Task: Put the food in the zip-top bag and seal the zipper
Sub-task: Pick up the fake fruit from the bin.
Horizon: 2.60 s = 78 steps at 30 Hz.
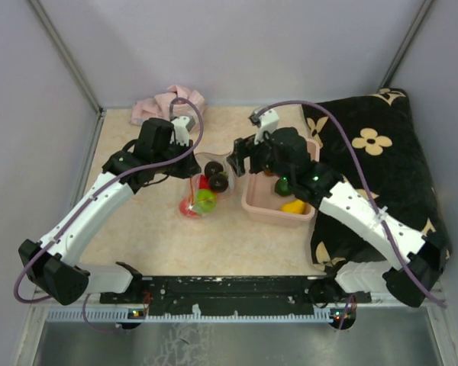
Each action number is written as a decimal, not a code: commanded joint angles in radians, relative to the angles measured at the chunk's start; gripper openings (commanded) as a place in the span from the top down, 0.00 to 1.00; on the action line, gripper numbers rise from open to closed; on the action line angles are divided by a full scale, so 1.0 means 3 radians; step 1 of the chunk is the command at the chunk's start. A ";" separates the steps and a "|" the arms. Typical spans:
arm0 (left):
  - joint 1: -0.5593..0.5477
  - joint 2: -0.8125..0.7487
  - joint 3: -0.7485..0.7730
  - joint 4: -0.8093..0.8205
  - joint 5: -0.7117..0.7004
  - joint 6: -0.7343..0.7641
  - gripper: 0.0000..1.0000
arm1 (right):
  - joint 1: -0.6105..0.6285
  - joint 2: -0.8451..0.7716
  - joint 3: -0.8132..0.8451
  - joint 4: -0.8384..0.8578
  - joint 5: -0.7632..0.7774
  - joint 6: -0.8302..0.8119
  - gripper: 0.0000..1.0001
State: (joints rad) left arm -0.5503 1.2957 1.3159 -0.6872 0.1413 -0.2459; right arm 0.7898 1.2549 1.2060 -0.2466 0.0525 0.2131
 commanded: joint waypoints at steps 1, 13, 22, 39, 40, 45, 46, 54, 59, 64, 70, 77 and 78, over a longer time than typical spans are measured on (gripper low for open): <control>-0.0017 -0.0051 -0.0007 0.0113 -0.0019 0.0012 1.00 | -0.0327 -0.0319 -0.0018 -0.0251 0.0183 0.0065 0.23; -0.0018 -0.0040 -0.0014 0.0111 -0.0043 0.0032 1.00 | -0.1080 0.0155 -0.0234 -0.0486 0.0259 0.0012 0.24; -0.0012 -0.0013 -0.0007 0.0112 -0.0038 0.0047 1.00 | -0.1241 0.0874 -0.0271 -0.0193 0.0384 0.0063 0.22; 0.0003 0.0002 -0.0023 0.0105 -0.0058 0.0073 1.00 | -0.1293 0.1794 -0.0380 0.0604 0.0606 0.0330 0.17; 0.0004 0.0004 -0.0024 0.0107 -0.0053 0.0073 1.00 | -0.1293 0.1844 -0.0388 0.0663 0.0610 0.0333 0.17; 0.0006 0.0006 -0.0025 0.0105 -0.0048 0.0082 1.00 | -0.1293 0.1969 -0.0450 0.0840 0.0714 0.0362 0.17; 0.0006 0.0004 -0.0029 0.0106 -0.0049 0.0079 1.00 | -0.1298 0.1980 -0.0464 0.0865 0.0738 0.0361 0.17; 0.0008 0.0010 -0.0028 0.0113 -0.0032 0.0079 1.00 | -0.1317 0.1940 -0.0535 0.0985 0.0753 0.0346 0.33; 0.0004 -0.0002 -0.0026 0.0112 -0.0027 0.0083 1.00 | -0.1319 0.1717 -0.0557 0.0974 0.0758 0.0255 0.44; 0.0009 -0.0008 -0.0035 0.0117 -0.0028 0.0084 1.00 | -0.1329 0.1528 -0.0574 0.0904 0.0733 0.0170 0.53; 0.0011 -0.0015 -0.0043 0.0122 -0.0031 0.0079 1.00 | -0.1334 0.1352 -0.0600 0.0816 0.0635 0.0135 0.55; 0.0014 -0.0009 -0.0040 0.0124 -0.0005 0.0073 1.00 | -0.1334 0.0953 -0.0653 0.0667 0.0538 0.0093 0.56; 0.0014 -0.0008 -0.0037 0.0127 0.0001 0.0076 1.00 | -0.1330 0.0899 -0.0656 0.0642 0.0513 0.0093 0.56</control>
State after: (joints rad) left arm -0.5480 1.2961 1.3079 -0.6804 0.1310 -0.2333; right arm 0.3965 1.6165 1.0096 -0.0509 0.2245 0.2550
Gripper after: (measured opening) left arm 0.007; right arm 0.673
